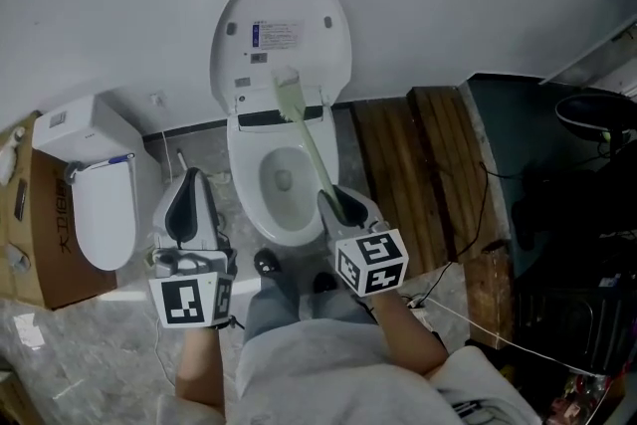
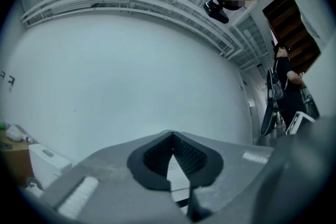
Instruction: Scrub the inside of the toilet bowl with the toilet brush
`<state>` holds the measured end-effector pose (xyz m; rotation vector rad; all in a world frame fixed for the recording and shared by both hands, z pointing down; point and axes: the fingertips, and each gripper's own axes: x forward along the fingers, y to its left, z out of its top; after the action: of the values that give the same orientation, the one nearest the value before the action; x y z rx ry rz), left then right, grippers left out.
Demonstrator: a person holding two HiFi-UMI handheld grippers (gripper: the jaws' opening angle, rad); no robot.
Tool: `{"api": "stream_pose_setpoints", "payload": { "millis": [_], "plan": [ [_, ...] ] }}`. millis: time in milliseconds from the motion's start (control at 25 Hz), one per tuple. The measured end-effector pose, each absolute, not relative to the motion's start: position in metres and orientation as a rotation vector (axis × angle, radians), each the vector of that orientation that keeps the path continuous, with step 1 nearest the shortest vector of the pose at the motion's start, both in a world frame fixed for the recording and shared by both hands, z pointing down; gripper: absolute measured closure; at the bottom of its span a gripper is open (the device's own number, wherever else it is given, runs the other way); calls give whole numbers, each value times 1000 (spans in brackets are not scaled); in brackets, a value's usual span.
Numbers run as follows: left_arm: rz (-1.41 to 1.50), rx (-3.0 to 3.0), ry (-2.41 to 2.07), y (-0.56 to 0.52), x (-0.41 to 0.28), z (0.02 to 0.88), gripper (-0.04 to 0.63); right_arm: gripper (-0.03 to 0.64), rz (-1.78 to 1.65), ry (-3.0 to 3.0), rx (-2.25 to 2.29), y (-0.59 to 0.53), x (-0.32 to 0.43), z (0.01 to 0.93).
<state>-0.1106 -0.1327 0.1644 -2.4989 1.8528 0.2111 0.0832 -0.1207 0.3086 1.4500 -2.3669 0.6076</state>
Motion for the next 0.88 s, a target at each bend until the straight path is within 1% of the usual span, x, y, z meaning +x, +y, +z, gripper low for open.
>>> {"api": "stream_pose_setpoints", "payload": {
  "millis": [560, 880],
  "plan": [
    [56, -2632, 1738, -186, -111, 225, 592, 540, 867, -2154, 1472, -121, 70, 405],
    [-4, -2640, 1692, -199, -112, 253, 592, 540, 937, -2073, 1446, -116, 69, 449]
  ]
}}
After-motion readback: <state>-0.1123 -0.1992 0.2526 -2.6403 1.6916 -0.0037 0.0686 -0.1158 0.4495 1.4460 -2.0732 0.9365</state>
